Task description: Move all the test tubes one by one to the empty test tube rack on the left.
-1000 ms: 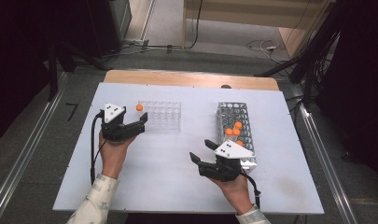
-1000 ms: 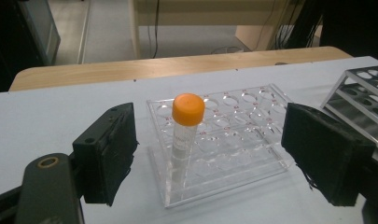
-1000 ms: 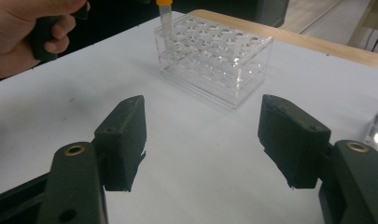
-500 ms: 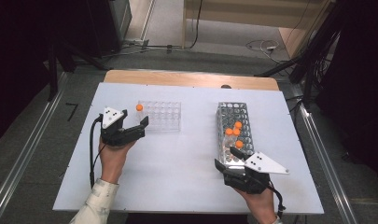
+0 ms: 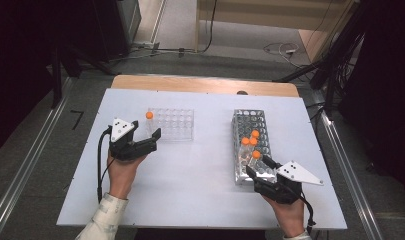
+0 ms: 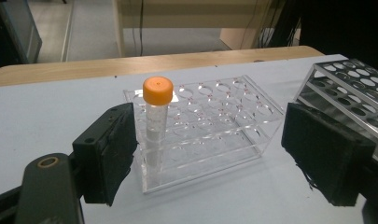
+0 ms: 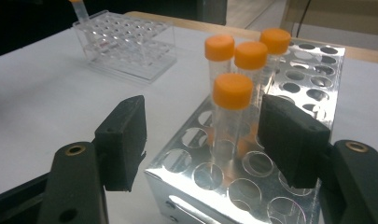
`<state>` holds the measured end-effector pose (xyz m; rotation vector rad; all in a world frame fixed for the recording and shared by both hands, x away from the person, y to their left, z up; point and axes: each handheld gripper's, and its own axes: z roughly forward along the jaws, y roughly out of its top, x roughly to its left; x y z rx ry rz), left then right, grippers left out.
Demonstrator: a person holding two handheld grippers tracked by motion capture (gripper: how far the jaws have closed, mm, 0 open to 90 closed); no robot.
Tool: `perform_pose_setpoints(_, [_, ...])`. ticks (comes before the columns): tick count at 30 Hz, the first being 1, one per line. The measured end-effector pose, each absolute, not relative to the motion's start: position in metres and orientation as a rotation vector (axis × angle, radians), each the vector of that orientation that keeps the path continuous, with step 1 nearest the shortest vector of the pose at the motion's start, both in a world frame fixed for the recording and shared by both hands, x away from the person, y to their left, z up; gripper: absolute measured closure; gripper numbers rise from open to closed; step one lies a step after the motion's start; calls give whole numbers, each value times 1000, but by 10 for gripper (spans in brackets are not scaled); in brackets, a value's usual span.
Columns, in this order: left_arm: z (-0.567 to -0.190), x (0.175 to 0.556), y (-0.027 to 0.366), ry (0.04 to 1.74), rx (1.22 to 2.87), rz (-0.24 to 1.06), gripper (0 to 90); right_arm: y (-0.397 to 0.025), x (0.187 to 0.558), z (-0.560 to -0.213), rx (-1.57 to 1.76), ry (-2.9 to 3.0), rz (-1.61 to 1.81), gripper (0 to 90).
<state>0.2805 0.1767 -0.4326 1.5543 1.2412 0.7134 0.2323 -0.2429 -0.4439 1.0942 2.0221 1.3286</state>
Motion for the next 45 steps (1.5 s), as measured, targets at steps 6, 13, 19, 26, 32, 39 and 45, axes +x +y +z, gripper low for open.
perform_pose_setpoints(6, [-432,279,176,1230,1550,719,185,-244,241,-453,1121,1989,1315,360])
perform_pose_setpoints(13, [-433,279,173,1226,1559,717,185,-242,246,-460,1118,1972,1289,476])
perform_pose_setpoints(19, [-434,279,172,1225,1566,719,185,-240,250,-465,1127,1974,1279,540])
perform_pose_setpoints(26, [-434,279,172,1227,1568,717,185,-235,251,-469,1106,1982,1258,624])
perform_pose_setpoints(32, [-434,279,172,1225,1568,716,185,-235,251,-467,1098,1967,1256,709])
perform_pose_setpoints(39, [-434,278,173,1218,1575,711,185,-233,249,-455,1090,1952,1274,711])
perform_pose_setpoints(45, [-433,278,175,1215,1569,709,184,-236,247,-441,1085,1942,1282,712])
